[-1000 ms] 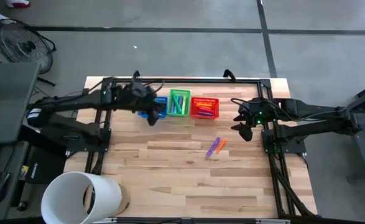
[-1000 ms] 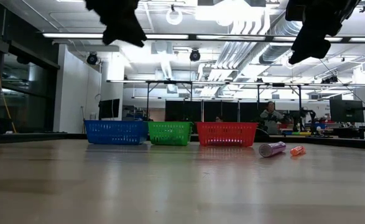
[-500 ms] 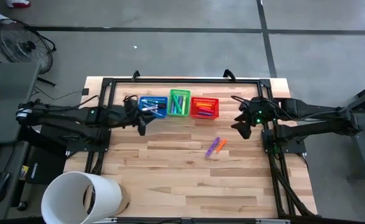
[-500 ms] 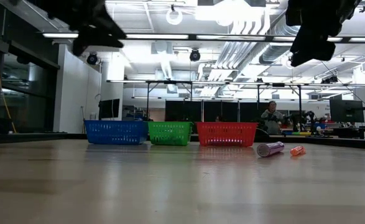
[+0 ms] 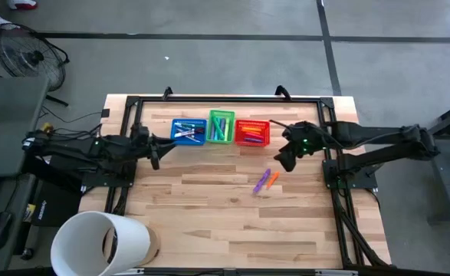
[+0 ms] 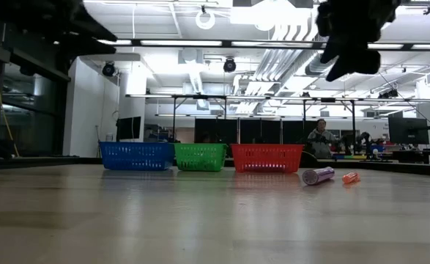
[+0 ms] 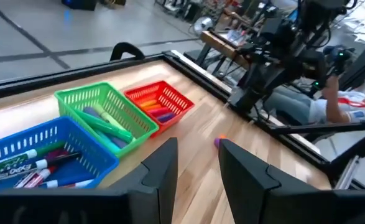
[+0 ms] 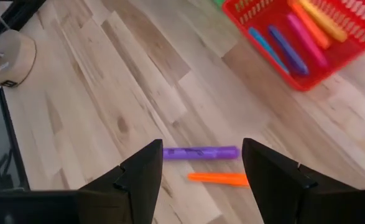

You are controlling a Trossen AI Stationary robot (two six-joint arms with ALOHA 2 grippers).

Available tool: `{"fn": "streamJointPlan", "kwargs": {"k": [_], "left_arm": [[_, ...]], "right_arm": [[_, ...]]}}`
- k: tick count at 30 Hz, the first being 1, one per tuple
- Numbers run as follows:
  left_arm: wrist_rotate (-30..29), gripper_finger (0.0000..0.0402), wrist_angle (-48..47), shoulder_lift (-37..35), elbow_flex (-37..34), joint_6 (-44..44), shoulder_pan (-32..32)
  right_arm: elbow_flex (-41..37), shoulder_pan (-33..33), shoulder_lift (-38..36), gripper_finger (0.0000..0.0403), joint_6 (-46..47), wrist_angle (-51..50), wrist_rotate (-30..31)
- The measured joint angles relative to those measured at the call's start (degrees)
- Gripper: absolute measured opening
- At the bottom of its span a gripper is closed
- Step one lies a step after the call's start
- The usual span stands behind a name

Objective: Pick & Place Markers
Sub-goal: Put the orange pen into the red bin

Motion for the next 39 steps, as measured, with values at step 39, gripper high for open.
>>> {"fn": "streamJointPlan", "kwargs": {"k": [39], "left_arm": [[20.5, 0.0115, 10.8, -24.8, -21.2, 6.4, 0.0]], "right_arm": [[3.3, 17.1, 32.1, 0.0208, 72.6, -8.8, 9.3]]}}
